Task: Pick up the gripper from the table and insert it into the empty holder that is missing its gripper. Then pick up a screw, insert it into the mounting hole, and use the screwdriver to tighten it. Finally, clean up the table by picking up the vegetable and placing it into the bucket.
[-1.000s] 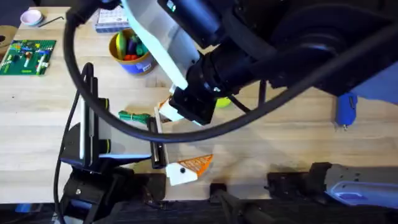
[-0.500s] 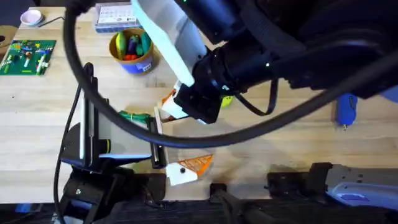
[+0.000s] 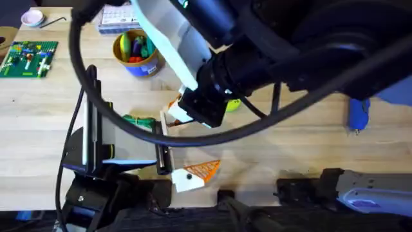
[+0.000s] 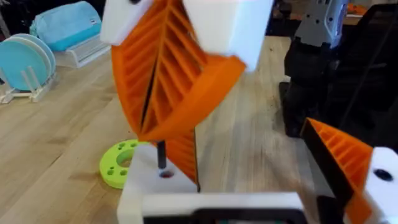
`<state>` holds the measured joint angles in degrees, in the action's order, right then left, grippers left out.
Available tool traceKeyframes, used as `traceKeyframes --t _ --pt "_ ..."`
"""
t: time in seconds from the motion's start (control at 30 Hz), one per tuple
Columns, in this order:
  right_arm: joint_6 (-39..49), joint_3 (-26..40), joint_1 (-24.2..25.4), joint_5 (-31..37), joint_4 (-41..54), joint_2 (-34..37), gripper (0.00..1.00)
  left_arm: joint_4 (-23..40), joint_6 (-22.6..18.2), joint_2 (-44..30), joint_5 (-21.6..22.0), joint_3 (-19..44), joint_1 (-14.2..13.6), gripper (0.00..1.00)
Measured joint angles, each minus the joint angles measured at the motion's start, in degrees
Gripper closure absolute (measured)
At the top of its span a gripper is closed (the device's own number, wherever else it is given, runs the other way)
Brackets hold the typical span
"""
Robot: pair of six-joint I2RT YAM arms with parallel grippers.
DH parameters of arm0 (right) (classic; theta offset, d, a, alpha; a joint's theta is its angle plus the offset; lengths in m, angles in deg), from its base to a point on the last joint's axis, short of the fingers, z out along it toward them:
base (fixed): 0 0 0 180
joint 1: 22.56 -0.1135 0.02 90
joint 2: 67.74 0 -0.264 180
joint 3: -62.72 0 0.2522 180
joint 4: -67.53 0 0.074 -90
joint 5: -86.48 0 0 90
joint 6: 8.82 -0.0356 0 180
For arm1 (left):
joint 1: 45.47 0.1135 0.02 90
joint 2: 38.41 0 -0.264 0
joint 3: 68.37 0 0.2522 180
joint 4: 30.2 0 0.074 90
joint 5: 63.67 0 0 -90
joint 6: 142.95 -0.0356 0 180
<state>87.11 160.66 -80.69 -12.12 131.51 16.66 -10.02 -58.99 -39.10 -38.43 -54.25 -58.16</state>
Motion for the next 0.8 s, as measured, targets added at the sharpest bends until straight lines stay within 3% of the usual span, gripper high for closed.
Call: traceKeyframes --t 0.8 --pt "-1.7 0.2 0.0 -0.2 -0.2 2.0 0.995 0.0 0.5 0.0 0.0 0.0 0.0 0.007"
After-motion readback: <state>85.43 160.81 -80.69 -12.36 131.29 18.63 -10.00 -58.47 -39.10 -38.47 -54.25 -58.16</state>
